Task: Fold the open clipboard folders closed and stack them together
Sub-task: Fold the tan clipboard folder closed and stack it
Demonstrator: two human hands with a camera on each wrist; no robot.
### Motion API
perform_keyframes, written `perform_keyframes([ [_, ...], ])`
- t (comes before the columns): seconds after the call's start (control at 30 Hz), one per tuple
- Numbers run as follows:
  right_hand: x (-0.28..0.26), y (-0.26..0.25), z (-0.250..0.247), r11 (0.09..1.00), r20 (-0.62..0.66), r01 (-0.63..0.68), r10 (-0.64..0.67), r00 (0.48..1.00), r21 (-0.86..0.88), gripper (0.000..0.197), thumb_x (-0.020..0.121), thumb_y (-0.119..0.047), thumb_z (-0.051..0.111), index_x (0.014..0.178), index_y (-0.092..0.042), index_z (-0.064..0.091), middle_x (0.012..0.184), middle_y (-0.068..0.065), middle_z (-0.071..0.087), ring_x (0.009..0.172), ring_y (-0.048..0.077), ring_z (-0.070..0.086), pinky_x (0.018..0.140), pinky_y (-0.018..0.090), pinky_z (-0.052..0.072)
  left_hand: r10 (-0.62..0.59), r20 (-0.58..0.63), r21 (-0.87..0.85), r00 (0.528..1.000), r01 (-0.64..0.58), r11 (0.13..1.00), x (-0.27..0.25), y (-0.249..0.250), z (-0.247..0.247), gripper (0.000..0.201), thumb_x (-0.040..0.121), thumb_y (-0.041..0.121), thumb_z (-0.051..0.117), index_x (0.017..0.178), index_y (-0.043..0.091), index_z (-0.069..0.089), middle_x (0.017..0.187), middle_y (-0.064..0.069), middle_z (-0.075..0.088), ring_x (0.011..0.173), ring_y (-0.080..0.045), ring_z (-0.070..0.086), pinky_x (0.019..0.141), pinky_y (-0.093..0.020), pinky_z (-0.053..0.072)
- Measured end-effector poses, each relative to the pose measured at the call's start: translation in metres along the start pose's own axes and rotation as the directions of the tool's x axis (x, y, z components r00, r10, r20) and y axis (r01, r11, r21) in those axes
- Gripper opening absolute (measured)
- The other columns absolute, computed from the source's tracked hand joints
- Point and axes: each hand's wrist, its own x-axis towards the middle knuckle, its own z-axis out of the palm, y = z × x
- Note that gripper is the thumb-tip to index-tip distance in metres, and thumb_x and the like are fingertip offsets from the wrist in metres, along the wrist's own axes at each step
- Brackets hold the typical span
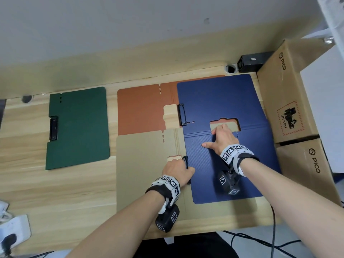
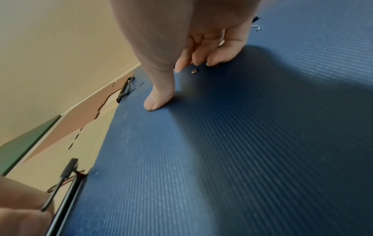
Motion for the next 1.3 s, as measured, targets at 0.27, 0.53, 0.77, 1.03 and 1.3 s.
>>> perform_keyframes([
  [0.27, 0.001, 0.002, 0.003, 0.999, -0.002, 0.008, -0.008, 1.0, -0.033, 0.062, 0.067, -0.056, 0.078, 0.11, -0.018, 0.053, 0.117, 0.001, 0.049, 0.105, 0.024, 0.056, 0.079, 0.039, 0.05, -0.09, -0.023, 0.025, 0.996, 0.091, 0.996, -0.001, -0.015, 0.003, 0.042, 0.083, 0.051, 0.051, 0.075, 0.01, 0.062, 0.077, -0.007, 0.061, 0.077, -0.03, 0.06, 0.065, -0.03, 0.045],
  [0.53, -0.011, -0.002, 0.009, 1.0, -0.058, 0.007, -0.007, 0.998, 0.002, 0.065, 0.073, -0.046, 0.079, 0.12, -0.015, 0.049, 0.123, 0.006, 0.043, 0.114, 0.029, 0.049, 0.073, 0.039, 0.047, -0.102, -0.093, -0.022, 0.99, 0.1, 0.995, -0.027, -0.075, -0.026, 0.038, 0.089, 0.042, 0.043, 0.083, 0.01, 0.062, 0.091, -0.014, 0.071, 0.086, -0.035, 0.063, 0.078, -0.037, 0.052],
  [0.77, -0.041, -0.034, 0.023, 0.999, -0.122, 0.029, -0.026, 0.992, 0.023, 0.051, 0.075, -0.029, 0.078, 0.116, -0.02, 0.049, 0.122, 0.005, 0.042, 0.112, 0.028, 0.051, 0.075, 0.041, 0.051, -0.36, -0.143, -0.147, 0.922, 0.34, 0.929, -0.053, -0.186, -0.062, 0.027, 0.086, 0.036, 0.047, 0.096, 0.015, 0.062, 0.103, -0.011, 0.069, 0.096, -0.034, 0.063, 0.085, -0.036, 0.052],
  [1.03, -0.085, -0.057, 0.053, 0.999, 0.096, -0.006, 0.01, 0.995, -0.041, 0.019, 0.08, -0.029, 0.066, 0.091, -0.026, 0.051, 0.106, 0.0, 0.058, 0.088, 0.021, 0.056, 0.076, 0.032, 0.047, -0.434, -0.142, -0.358, 0.89, 0.362, 0.861, -0.049, -0.224, -0.069, 0.05, 0.085, 0.027, 0.061, 0.128, 0.002, 0.051, 0.133, -0.017, 0.054, 0.118, -0.034, 0.056, 0.096, -0.036, 0.044],
  [1.3, -0.104, -0.06, 0.069, 0.986, 0.07, -0.02, 0.031, 0.997, -0.163, 0.02, 0.089, -0.026, 0.056, 0.109, -0.022, 0.055, 0.119, 0.003, 0.053, 0.104, 0.025, 0.058, 0.076, 0.031, 0.044, -0.466, -0.004, -0.688, 0.885, 0.336, 0.643, -0.035, -0.22, -0.067, 0.026, 0.071, 0.022, 0.061, 0.086, 0.002, 0.07, 0.091, -0.011, 0.073, 0.074, -0.026, 0.066, 0.068, -0.029, 0.052],
])
